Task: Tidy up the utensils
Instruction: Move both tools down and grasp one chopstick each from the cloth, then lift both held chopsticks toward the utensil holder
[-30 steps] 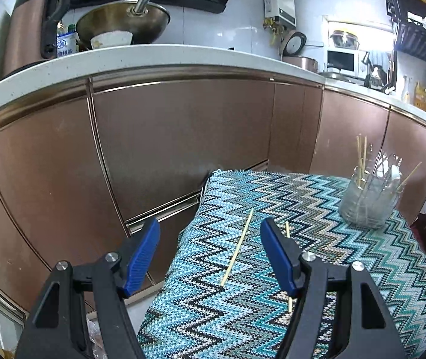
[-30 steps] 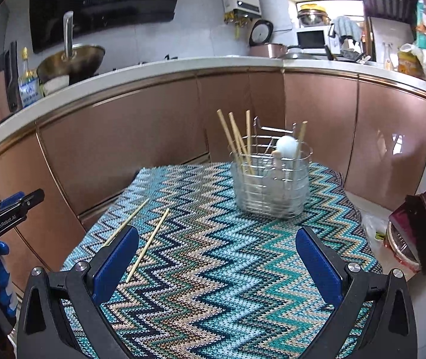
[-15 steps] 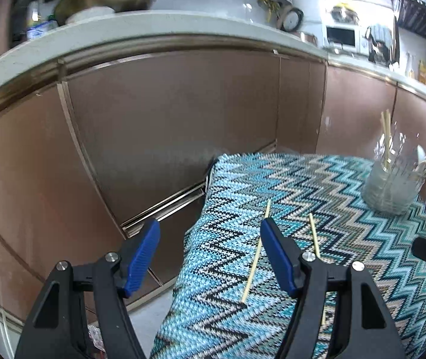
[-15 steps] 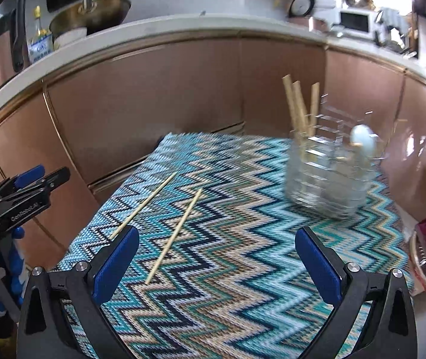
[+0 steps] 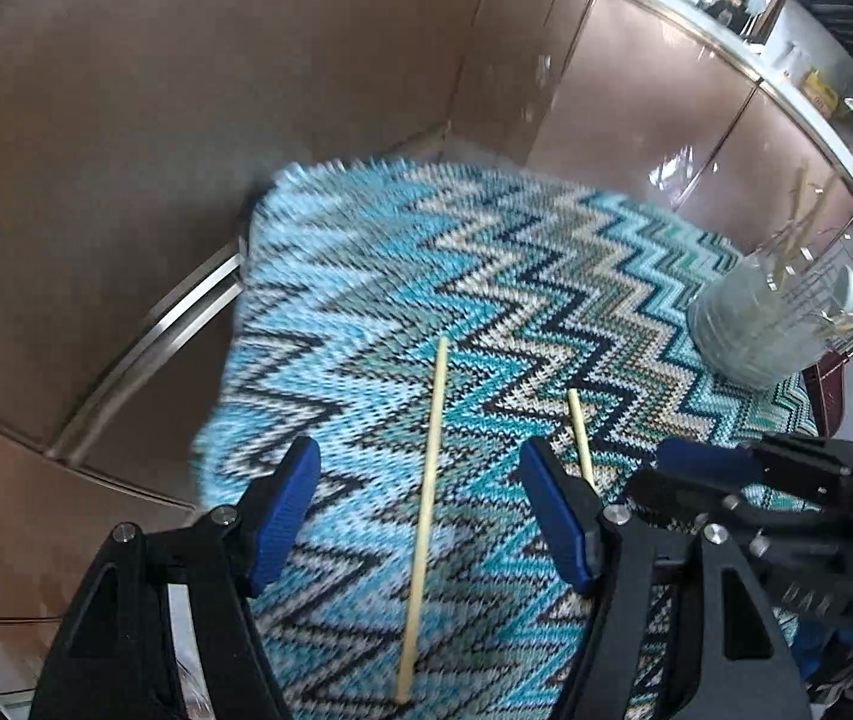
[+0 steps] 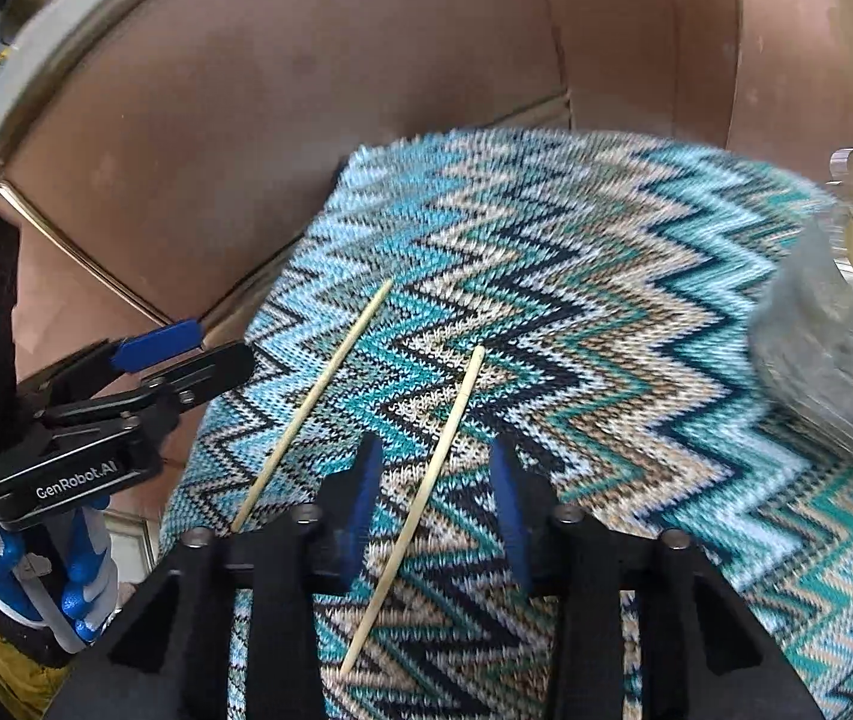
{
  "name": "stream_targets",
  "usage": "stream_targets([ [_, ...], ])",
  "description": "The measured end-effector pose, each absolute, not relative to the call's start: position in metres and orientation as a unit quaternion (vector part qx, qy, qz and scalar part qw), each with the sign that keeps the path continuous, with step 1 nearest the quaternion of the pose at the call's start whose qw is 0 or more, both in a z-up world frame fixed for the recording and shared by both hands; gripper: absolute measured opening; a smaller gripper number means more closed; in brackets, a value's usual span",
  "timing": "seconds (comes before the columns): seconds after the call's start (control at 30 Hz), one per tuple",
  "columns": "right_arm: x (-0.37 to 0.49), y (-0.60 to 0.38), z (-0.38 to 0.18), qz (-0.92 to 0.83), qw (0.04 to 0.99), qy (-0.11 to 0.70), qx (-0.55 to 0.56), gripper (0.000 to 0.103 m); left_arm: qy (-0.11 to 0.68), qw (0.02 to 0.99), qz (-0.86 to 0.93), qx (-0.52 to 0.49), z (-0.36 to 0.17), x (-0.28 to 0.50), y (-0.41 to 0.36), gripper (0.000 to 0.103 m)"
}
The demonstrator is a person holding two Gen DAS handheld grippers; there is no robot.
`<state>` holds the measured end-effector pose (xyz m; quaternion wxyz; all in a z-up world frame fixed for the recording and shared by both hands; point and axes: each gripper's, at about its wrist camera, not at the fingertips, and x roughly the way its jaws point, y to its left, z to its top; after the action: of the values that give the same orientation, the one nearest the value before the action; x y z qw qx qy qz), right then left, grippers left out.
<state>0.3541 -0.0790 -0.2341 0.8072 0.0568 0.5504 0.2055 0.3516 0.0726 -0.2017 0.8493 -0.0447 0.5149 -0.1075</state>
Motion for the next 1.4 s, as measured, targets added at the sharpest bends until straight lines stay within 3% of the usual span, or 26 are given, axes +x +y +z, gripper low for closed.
stream_targets([
  [0.2, 0.376, -0.059, -0.249, 0.202, 0.788, 0.58, 0.04, 0.024, 0.556, 0.823, -0.115, -0.035, -0.224, 0.379, 0.061, 0.062],
  [0.37, 0.388, -0.054, -0.266, 0.184, 0.779, 0.599, 0.022, 0.021, 0.579, 0.807, -0.118, -0.016, -0.239, 0.386, 0.054, 0.033],
  [0.5, 0.39, -0.053, -0.276, 0.182, 0.777, 0.602, 0.027, 0.019, 0.577, 0.809, -0.113, 0.019, -0.244, 0.384, 0.044, 0.03],
  [0.67, 0.389, -0.06, -0.277, 0.181, 0.776, 0.601, 0.054, 0.01, 0.572, 0.814, -0.101, 0.02, -0.24, 0.38, 0.041, 0.005],
  [0.97, 0.356, -0.073, -0.242, 0.205, 0.805, 0.552, 0.078, 0.006, 0.501, 0.859, -0.102, -0.024, -0.196, 0.34, 0.05, 0.005],
  [1.4, 0.249, -0.1, -0.154, 0.245, 0.881, 0.398, 0.072, 0.006, 0.362, 0.927, -0.097, -0.028, -0.106, 0.241, 0.048, 0.005],
])
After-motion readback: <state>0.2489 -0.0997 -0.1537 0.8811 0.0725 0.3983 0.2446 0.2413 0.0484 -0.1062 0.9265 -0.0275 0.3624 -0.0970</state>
